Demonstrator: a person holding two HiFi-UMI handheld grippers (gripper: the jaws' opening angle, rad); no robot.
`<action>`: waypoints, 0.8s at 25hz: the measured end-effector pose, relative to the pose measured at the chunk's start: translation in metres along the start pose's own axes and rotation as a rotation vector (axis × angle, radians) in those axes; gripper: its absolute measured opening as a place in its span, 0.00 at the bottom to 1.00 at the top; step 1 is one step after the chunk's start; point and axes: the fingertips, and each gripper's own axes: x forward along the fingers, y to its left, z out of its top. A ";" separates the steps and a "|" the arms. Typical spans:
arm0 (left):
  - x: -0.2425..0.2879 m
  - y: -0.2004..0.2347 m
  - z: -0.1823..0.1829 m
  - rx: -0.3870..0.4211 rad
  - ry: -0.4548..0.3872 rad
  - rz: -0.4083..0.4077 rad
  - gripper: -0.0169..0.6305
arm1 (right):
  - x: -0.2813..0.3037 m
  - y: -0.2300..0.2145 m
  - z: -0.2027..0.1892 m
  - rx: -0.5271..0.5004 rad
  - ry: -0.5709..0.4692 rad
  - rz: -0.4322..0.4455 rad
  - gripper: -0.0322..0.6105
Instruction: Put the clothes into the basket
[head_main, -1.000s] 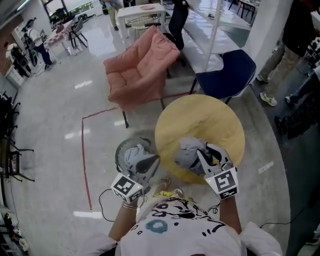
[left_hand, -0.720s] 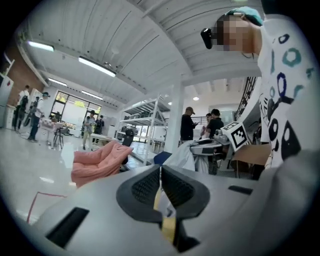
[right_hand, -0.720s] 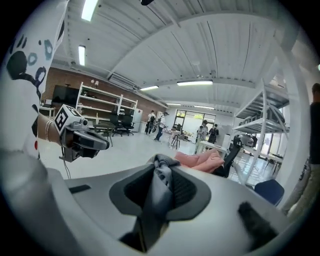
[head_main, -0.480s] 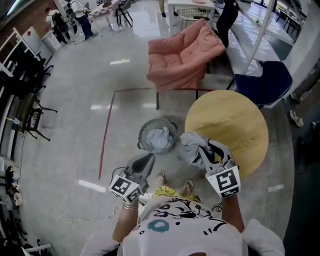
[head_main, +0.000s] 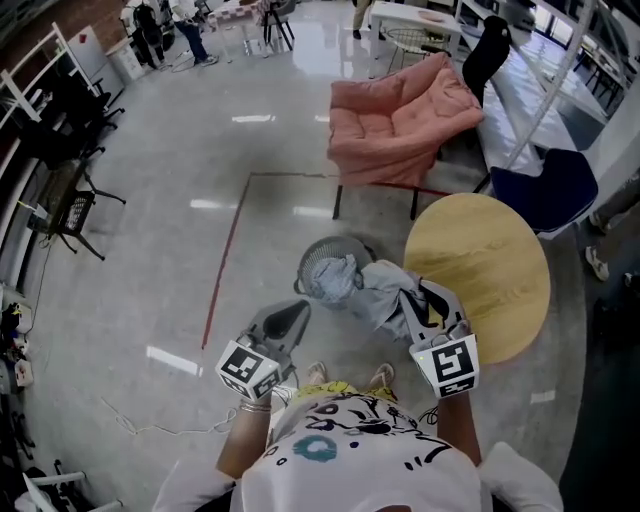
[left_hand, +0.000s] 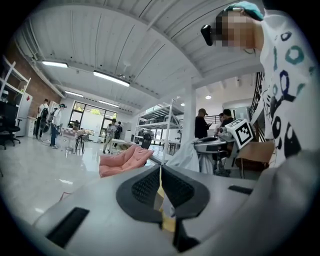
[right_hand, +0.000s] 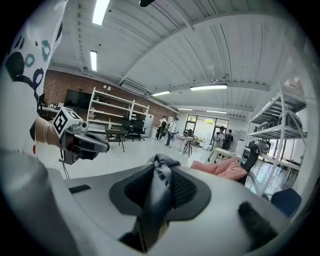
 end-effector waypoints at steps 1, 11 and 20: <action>-0.007 0.009 -0.001 -0.002 0.006 0.004 0.05 | 0.005 0.006 0.004 0.001 -0.002 0.001 0.18; -0.056 0.063 0.003 -0.009 -0.021 0.029 0.05 | 0.051 0.060 0.037 -0.028 -0.024 0.043 0.18; -0.094 0.105 0.002 -0.034 -0.036 0.054 0.05 | 0.092 0.099 0.058 -0.040 -0.017 0.082 0.18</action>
